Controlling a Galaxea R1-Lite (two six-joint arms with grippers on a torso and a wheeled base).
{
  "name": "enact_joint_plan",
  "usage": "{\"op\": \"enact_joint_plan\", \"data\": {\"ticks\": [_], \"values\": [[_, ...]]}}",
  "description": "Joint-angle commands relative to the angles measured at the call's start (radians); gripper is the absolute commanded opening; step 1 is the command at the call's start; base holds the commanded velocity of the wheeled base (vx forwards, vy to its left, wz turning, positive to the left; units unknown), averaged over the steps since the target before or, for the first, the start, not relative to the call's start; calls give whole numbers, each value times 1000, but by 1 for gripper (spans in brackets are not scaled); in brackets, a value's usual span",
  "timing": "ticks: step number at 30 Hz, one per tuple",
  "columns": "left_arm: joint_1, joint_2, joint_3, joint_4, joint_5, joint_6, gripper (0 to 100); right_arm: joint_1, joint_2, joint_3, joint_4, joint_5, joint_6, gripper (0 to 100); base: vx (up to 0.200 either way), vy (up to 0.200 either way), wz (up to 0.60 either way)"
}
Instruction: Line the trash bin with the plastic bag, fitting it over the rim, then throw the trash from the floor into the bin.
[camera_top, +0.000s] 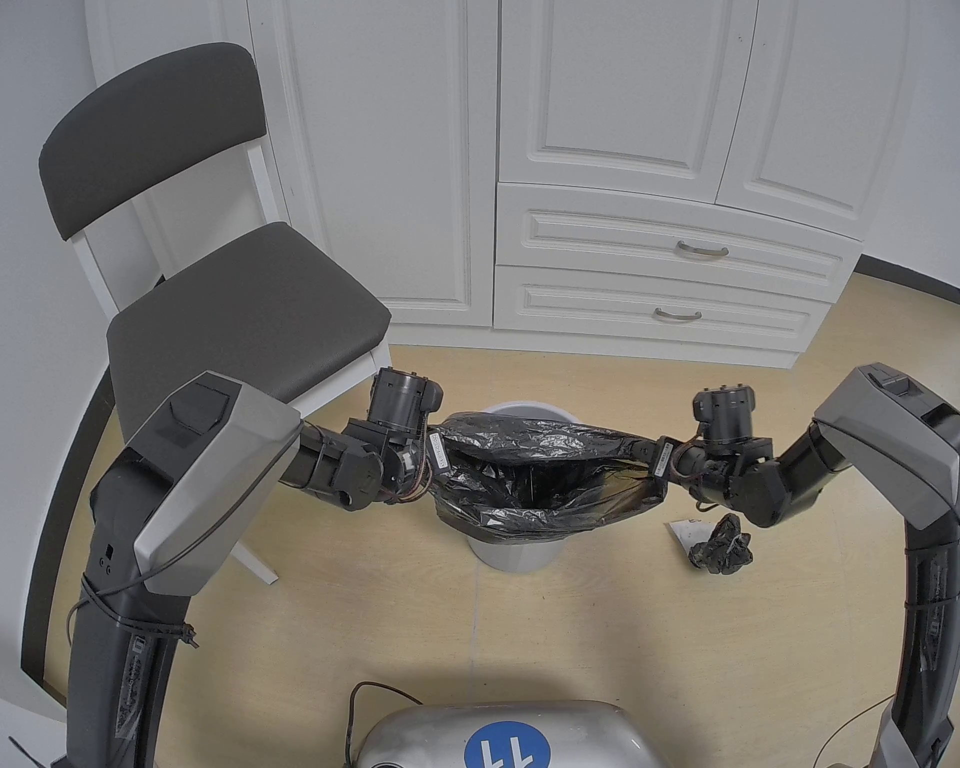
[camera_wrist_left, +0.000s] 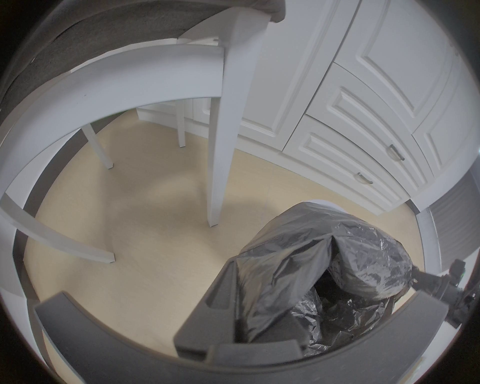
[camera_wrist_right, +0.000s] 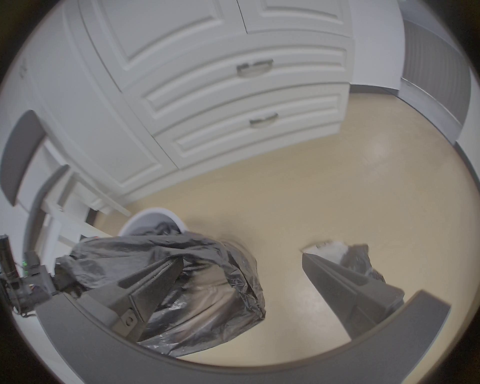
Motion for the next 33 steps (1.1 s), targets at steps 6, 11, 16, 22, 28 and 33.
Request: {"op": "enact_joint_plan", "data": {"ticks": [6, 11, 16, 22, 28, 33], "values": [[5, -12, 150, -201, -43, 78, 0, -117, -105, 430, -578, 325, -229, 100, 0, 0, 0], [3, 3, 150, -200, -43, 89, 0, -80, -138, 483, -581, 302, -296, 100, 0, 0, 0], [10, 22, 150, -200, -43, 106, 0, -19, -148, 505, -653, 170, -368, 100, 0, 0, 0], [7, 46, 156, -157, -45, 112, 0, 17, -144, 516, -695, 80, -430, 100, 0, 0, 0], [8, 32, 172, -149, -43, 128, 100, 64, -176, 572, -813, 9, -499, 100, 0, 0, 0], [5, -52, 291, -161, -43, 210, 100, 58, -224, 605, -842, 6, -551, 100, 0, 0, 0]]}}
